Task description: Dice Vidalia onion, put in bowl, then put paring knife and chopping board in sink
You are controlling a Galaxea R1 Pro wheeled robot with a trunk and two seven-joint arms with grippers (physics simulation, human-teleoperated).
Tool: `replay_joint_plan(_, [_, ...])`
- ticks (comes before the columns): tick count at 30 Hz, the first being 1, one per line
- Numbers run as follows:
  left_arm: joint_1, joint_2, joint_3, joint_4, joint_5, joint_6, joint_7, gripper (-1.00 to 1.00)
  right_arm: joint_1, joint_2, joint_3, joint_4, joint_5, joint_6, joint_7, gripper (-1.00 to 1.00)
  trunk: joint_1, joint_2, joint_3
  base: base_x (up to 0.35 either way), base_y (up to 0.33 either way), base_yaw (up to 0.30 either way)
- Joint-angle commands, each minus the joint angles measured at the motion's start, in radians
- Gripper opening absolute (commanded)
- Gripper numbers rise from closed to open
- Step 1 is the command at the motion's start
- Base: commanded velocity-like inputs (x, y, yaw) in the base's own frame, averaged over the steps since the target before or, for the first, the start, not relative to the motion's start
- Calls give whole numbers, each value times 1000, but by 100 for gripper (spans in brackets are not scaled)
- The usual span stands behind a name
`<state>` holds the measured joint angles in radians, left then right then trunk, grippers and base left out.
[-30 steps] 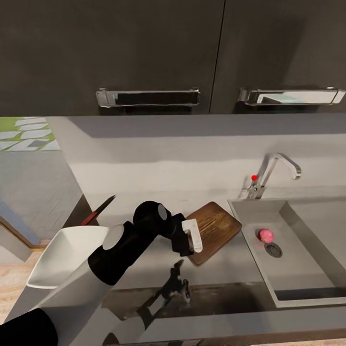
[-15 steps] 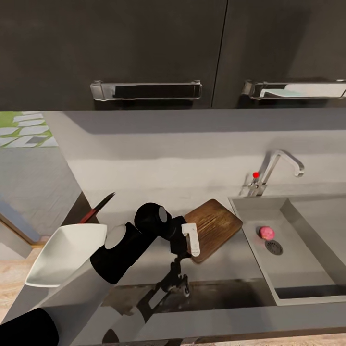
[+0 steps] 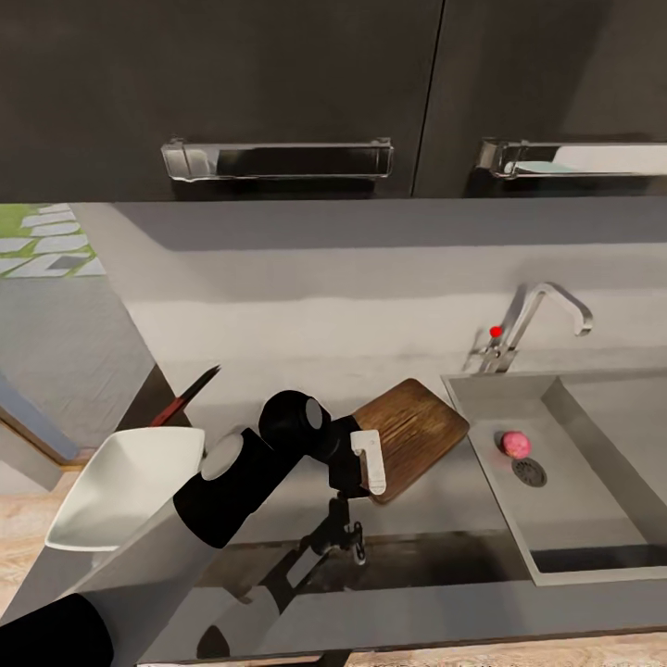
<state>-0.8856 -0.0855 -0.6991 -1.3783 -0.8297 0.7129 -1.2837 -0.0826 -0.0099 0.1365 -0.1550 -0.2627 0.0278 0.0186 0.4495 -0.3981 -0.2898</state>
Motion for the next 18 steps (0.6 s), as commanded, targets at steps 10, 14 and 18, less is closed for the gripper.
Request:
replay_joint_plan(10, [-1,-2,0,-6,-8,10,-8,100,0,0,8,-1,-10,3,1,100,0,-2,-18,0,0,0])
replay_joint_plan(14, [-1,-2,0,-14,-8,10,-8,100,0,1,8,-1,-10,3,1,100,0,-2,-24,0,0,0])
replay_joint_plan(18, [-1,-2,0,-16,-8,9,-8,100,0,1,8,-1,-10,3,1,100,0,-2,-31,0,0,0])
